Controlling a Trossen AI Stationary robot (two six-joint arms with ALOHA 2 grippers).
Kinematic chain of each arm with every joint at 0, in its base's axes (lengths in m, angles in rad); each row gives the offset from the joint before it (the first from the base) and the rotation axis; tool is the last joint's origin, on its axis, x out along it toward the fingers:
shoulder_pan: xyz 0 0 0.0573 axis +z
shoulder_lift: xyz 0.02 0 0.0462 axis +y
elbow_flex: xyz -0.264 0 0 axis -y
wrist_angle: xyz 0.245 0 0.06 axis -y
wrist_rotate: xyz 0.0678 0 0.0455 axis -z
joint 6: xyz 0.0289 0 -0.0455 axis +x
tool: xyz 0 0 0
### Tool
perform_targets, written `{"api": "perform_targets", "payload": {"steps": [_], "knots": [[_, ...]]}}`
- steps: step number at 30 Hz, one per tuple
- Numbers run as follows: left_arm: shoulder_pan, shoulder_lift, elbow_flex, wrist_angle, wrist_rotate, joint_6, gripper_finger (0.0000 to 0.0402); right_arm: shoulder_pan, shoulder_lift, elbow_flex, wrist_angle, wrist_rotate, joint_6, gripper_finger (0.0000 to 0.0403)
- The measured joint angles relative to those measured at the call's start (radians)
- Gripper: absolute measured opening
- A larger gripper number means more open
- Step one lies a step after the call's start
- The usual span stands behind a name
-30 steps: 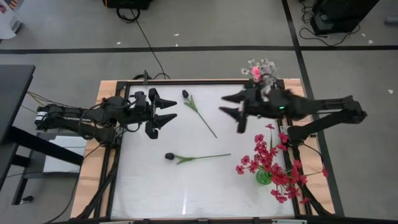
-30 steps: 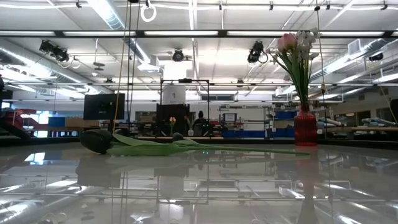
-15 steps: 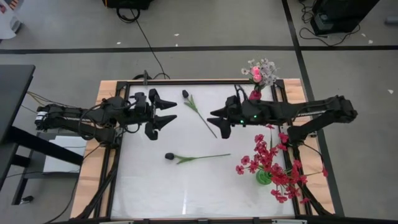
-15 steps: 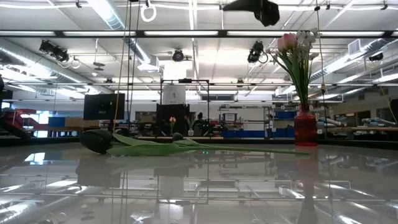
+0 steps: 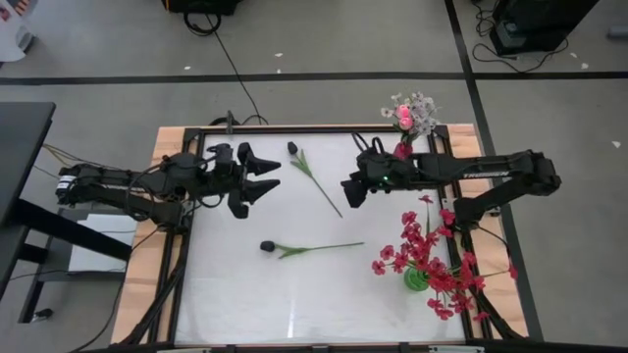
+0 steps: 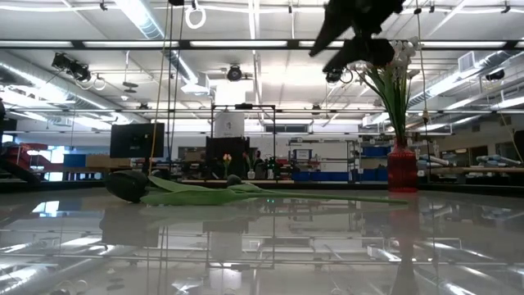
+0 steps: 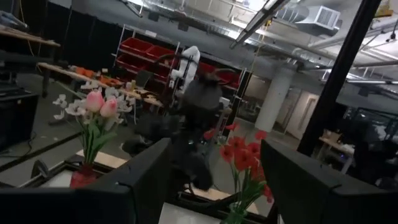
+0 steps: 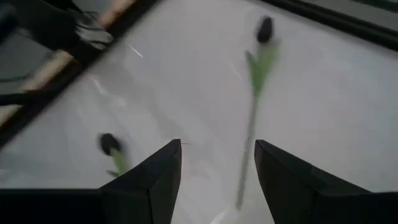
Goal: Sort flowers into vase by color
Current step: Put the top black flower into the green vase
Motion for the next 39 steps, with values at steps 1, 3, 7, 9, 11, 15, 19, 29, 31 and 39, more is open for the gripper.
{"api": "perform_targets", "payload": {"steps": [1,3,7,9,11,15,19,29,31,39], "knots": [[0.000,0.001,0.000,0.001,0.000,-0.008,0.0252,-0.013,0.016,0.000,-0.011,-0.007,0.000,0.0210],[0.000,0.002,0.000,0.004,0.000,-0.037,0.0252,-0.038,0.040,0.000,-0.006,-0.036,0.000,0.0210],[0.002,0.012,0.001,0.003,-0.053,-0.238,0.0252,-0.073,0.094,0.000,-0.007,-0.067,0.007,0.0210],[-0.006,0.034,0.001,-0.013,-0.060,-0.237,0.0252,-0.088,0.113,0.000,-0.013,-0.077,0.008,0.0210],[-0.022,0.060,0.000,-0.023,-0.058,-0.236,0.0252,-0.100,0.127,0.000,-0.017,-0.077,0.013,0.0210],[-0.043,0.118,0.000,-0.019,-0.057,-0.235,0.0252,-0.126,0.157,0.000,-0.044,-0.083,0.036,0.0210],[-0.037,0.192,0.000,-0.039,-0.110,-0.320,0.0252,-0.160,0.217,0.000,-0.009,-0.166,-0.038,0.0210],[0.018,0.187,0.000,-0.262,-0.186,-0.576,0.0234,-0.222,0.434,0.000,0.234,-0.198,-0.128,0.0188],[0.020,0.155,0.002,-0.268,-0.186,-0.570,0.0228,-0.237,0.469,0.000,0.256,-0.203,-0.109,0.0184],[0.021,0.042,0.001,-0.417,-0.184,-0.561,0.0218,-0.256,0.585,0.058,0.282,-0.224,-0.157,0.0183]]}}
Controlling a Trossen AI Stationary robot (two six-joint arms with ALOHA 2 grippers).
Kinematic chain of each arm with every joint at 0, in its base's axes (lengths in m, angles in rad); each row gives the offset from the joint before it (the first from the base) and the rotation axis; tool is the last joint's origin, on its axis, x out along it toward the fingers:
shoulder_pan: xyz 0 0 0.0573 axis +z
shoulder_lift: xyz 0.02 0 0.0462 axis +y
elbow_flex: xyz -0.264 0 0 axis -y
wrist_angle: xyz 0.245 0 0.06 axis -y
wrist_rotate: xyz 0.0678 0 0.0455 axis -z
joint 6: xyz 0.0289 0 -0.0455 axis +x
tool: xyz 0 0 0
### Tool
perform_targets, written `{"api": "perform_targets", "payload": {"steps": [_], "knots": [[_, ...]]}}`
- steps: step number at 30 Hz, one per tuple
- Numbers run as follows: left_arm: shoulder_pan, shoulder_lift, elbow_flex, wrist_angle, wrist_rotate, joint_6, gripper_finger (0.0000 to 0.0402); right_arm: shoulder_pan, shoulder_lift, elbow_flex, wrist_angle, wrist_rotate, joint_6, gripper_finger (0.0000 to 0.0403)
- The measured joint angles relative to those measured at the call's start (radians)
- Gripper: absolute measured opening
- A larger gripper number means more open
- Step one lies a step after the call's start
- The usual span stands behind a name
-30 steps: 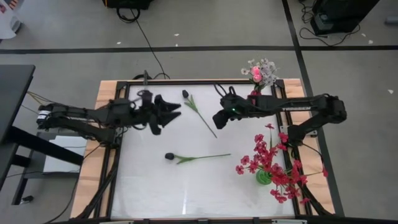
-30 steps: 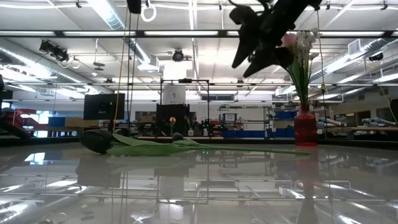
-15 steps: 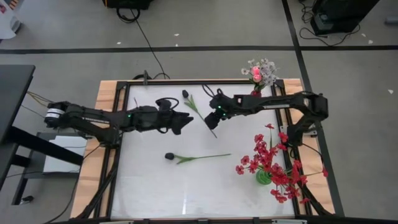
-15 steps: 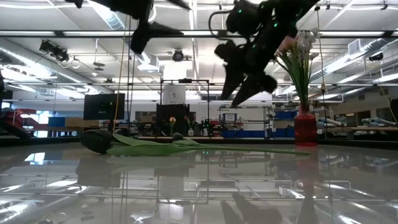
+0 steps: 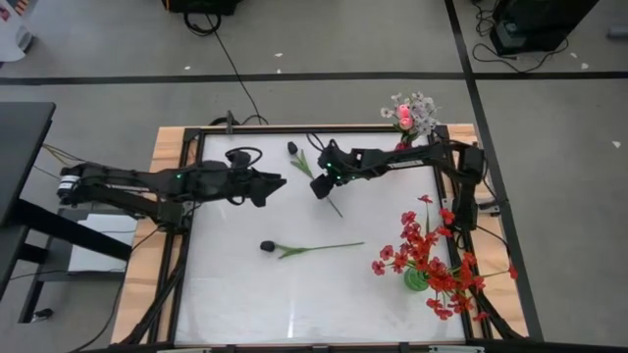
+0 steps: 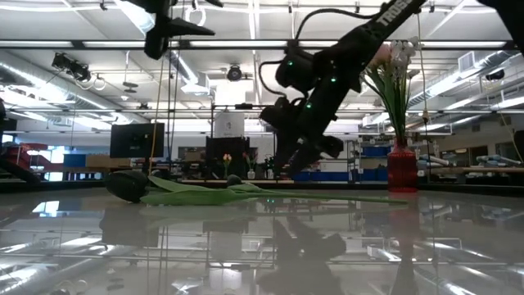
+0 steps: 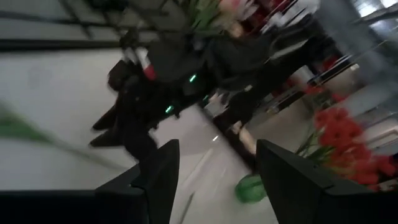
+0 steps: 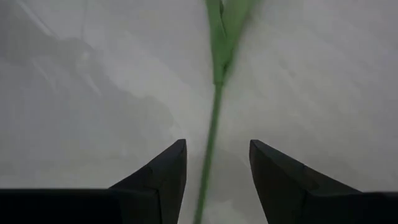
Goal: Sort flowers into vase by color
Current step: Put the top black flower into the green vase
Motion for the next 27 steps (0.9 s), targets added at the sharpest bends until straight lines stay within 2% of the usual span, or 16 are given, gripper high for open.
{"api": "perform_targets", "payload": {"steps": [4,10,19,23,27], "knots": [[0.000,-0.021,0.000,-0.103,0.004,-0.040,0.0217,0.001,0.086,0.145,-0.108,0.024,-0.007,0.0182],[0.000,-0.030,0.000,-0.171,0.032,-0.083,0.0217,0.002,0.243,0.418,-0.413,0.052,-0.004,0.0182],[-0.005,-0.033,0.000,-0.204,0.052,-0.085,0.0217,-0.013,0.442,0.701,-0.671,0.001,-0.005,0.0179],[-0.005,-0.033,0.000,-0.228,0.056,-0.085,0.0217,-0.017,0.489,0.766,-0.733,-0.001,-0.021,0.0156],[-0.005,-0.033,0.000,-0.244,0.056,-0.080,0.0217,-0.017,0.502,0.788,-0.752,-0.001,-0.050,0.0100]]}}
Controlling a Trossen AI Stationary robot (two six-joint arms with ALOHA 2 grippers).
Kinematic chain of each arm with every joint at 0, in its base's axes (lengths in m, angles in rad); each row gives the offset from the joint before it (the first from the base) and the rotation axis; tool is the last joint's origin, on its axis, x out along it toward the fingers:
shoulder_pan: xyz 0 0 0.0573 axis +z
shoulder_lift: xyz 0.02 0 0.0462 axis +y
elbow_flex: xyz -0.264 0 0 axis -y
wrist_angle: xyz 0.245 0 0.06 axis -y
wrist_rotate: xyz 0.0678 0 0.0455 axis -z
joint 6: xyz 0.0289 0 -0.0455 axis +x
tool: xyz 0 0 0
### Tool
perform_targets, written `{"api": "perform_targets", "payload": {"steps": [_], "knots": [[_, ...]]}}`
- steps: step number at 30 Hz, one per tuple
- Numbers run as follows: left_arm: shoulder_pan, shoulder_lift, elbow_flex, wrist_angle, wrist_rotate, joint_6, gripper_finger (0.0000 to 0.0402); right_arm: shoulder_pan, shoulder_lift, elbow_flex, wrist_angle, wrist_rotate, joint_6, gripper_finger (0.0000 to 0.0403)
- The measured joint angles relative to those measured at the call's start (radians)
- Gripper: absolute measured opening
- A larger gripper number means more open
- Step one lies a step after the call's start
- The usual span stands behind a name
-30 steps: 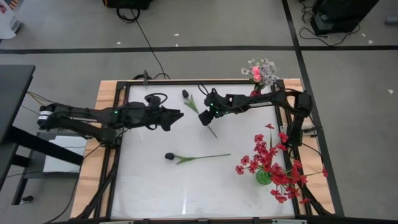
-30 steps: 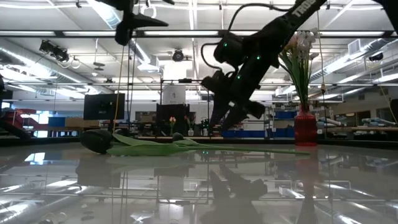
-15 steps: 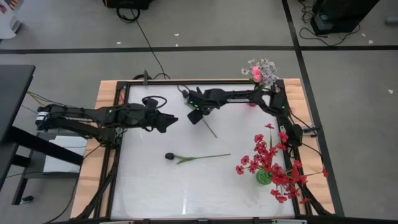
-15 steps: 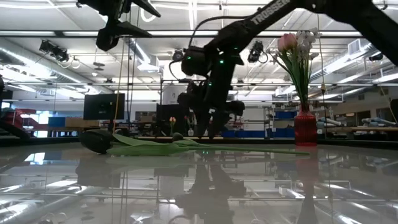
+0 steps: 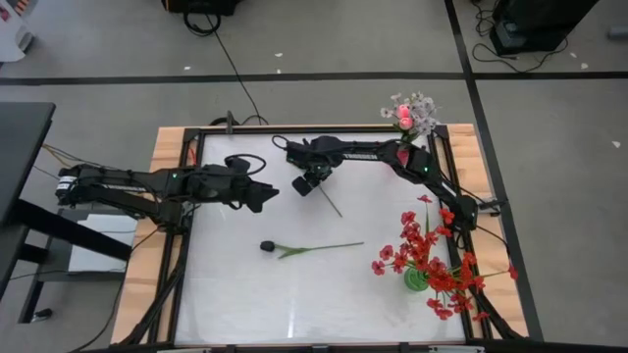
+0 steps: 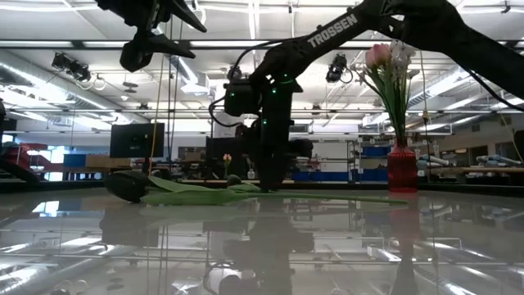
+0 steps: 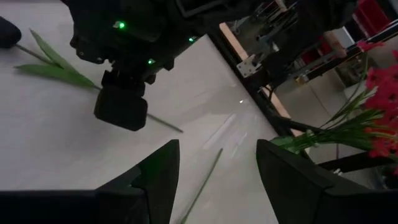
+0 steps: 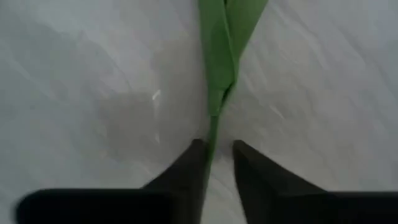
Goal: Sort flowers into vase by color
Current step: Put the top black flower into the green vase
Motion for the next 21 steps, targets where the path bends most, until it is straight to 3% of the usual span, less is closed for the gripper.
{"api": "perform_targets", "payload": {"steps": [5,12,21], "knots": [[0.002,0.000,0.000,-0.038,0.000,0.002,0.0217,-0.002,-0.001,-0.001,0.016,-0.030,-0.047,0.0012],[0.002,-0.005,0.000,-0.059,0.000,0.015,0.0217,0.010,-0.054,0.000,0.016,-0.022,-0.040,0.0005],[0.002,-0.005,0.000,-0.050,-0.020,0.098,0.0217,0.017,-0.362,0.004,0.247,0.051,0.019,0.0002]]}}
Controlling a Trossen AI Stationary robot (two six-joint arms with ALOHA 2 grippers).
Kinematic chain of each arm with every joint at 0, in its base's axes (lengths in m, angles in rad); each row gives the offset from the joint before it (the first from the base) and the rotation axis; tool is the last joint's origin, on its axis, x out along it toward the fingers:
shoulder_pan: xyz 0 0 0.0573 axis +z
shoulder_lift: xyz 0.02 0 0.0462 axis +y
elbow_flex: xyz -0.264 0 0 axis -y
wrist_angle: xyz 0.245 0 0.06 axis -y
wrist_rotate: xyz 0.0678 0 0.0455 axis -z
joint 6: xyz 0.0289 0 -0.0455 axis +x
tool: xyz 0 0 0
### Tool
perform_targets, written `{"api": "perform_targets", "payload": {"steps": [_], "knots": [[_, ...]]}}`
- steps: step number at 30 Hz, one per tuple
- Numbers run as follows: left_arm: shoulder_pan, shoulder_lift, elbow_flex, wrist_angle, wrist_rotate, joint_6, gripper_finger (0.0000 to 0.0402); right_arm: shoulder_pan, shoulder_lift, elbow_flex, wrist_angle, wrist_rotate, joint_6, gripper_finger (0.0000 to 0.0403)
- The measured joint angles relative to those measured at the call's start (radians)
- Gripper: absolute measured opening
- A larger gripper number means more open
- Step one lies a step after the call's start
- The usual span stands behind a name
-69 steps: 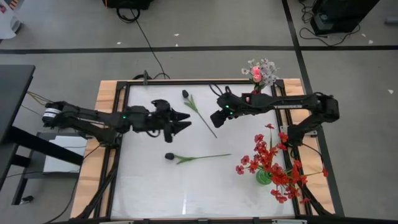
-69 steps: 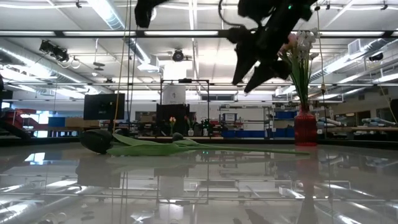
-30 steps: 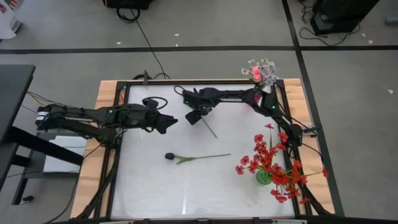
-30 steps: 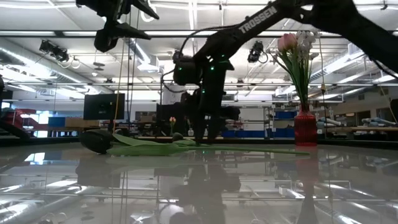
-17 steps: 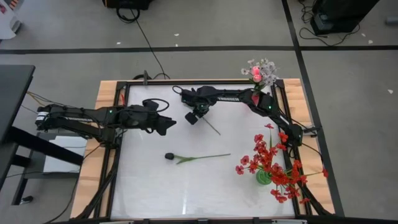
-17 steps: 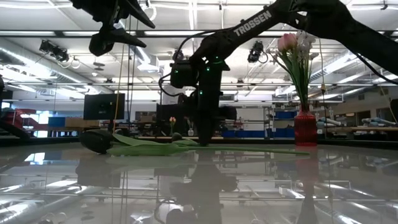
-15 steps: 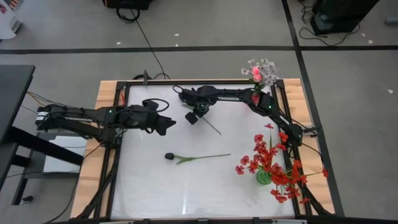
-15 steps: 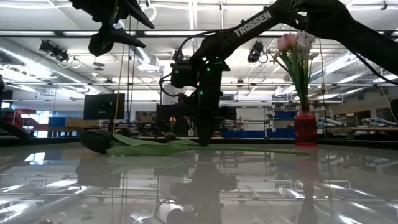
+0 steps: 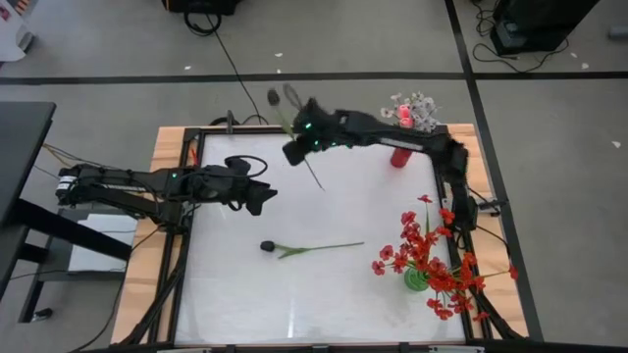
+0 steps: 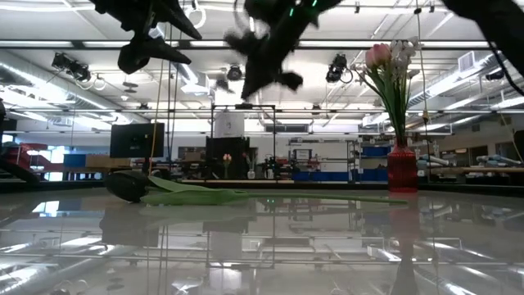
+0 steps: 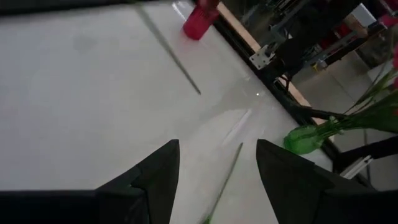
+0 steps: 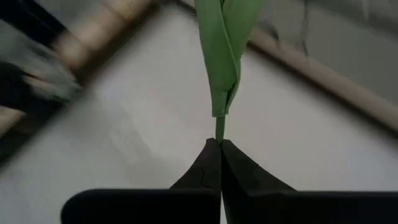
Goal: Sort flowers into vase by color
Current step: Put the top black flower into the green vase
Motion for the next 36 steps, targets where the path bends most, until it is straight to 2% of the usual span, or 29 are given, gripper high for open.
{"api": "perform_targets", "payload": {"steps": [2,6,11,16,19,23,27,33,36], "knots": [[0.001,0.000,0.000,0.048,-0.002,0.066,0.0217,0.016,-0.070,0.000,0.063,0.021,-0.072,0.0002],[0.012,0.000,0.000,0.248,-0.005,0.258,0.0217,0.055,-0.192,-0.029,0.237,0.023,-0.164,0.0001],[0.026,0.000,0.000,0.459,-0.025,0.454,0.0217,0.090,-0.302,-0.113,0.414,-0.053,-0.183,0.0001],[0.034,0.011,0.000,0.637,0.000,0.634,0.0216,0.139,-0.347,-0.193,0.571,-0.115,-0.228,0.0000],[0.064,0.045,0.001,0.699,0.046,0.669,0.0207,0.176,-0.346,-0.219,0.627,-0.129,-0.252,0.0000],[0.096,0.096,0.001,0.757,0.112,0.627,0.0189,0.217,-0.341,-0.225,0.653,-0.110,-0.289,0.0000],[0.093,0.110,0.001,0.756,0.124,0.584,0.0147,0.242,-0.335,-0.226,0.653,-0.066,-0.307,0.0000],[0.089,0.110,0.001,0.761,0.212,0.571,0.0021,0.250,-0.335,-0.226,0.638,-0.061,-0.292,0.0007],[0.089,0.110,0.001,0.754,0.227,0.558,0.0010,0.250,-0.335,-0.226,0.626,-0.055,-0.250,0.0035]]}}
